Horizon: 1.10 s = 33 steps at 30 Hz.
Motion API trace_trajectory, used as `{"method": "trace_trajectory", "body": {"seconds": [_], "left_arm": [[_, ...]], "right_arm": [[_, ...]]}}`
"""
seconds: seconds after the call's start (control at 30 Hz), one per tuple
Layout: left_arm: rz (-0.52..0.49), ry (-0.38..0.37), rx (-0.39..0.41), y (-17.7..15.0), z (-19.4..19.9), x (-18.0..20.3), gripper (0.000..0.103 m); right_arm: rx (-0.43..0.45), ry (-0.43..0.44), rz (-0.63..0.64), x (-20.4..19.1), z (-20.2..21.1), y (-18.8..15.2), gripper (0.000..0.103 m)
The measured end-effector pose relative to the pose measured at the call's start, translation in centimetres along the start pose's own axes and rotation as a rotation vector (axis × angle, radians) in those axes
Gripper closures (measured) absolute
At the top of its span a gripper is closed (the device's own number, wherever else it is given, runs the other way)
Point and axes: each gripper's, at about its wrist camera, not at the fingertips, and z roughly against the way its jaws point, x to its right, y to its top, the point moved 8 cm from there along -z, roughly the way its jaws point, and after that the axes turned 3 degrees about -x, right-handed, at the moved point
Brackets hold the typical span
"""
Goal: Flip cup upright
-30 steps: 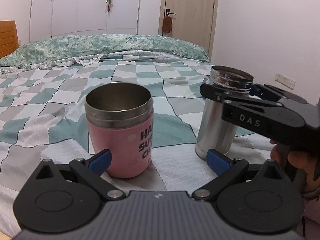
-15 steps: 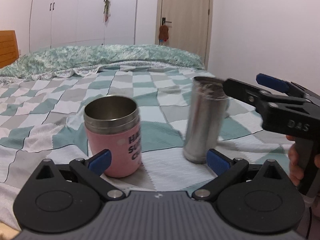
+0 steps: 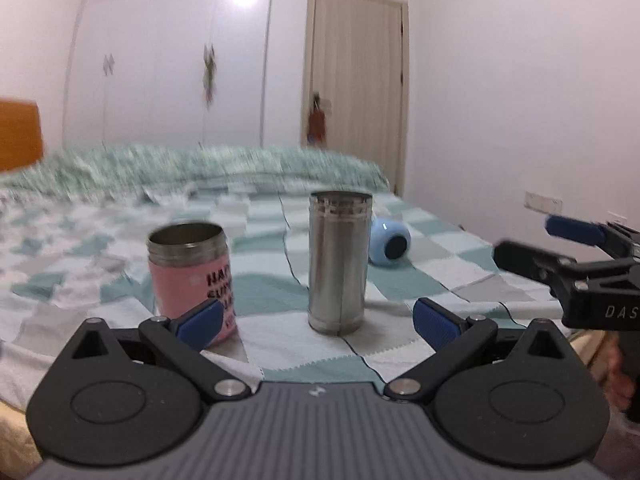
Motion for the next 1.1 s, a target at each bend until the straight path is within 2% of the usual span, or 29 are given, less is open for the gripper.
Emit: {"method": "trace_trajectory", "body": {"seconds": [0.13,0.3,0.57,1.1], "left_arm": [[0.020,0.050,0.089,-1.3,1.1,0.5,0.000],[0.071,0.131,0.161,-3.1,1.9,0.2,0.000],[0.080,0.170,0.174,-3.5,1.8,-0.1,0.000],[0.056,0.176,0.193,-3.8,2.1,0.6,0.000]], "right_arm": [[-0.003,-0.032,0.003,0.8,1.2,-1.9,0.000],[-0.008,-0.065,-0.006,1.5,1.8,-4.0,0.000],[0.020,-0.100,-0.034,2.6,2.4,-5.0,0.000],[0.017,-0.111,-0.049,2.7,2.2,-5.0,0.000]]}}
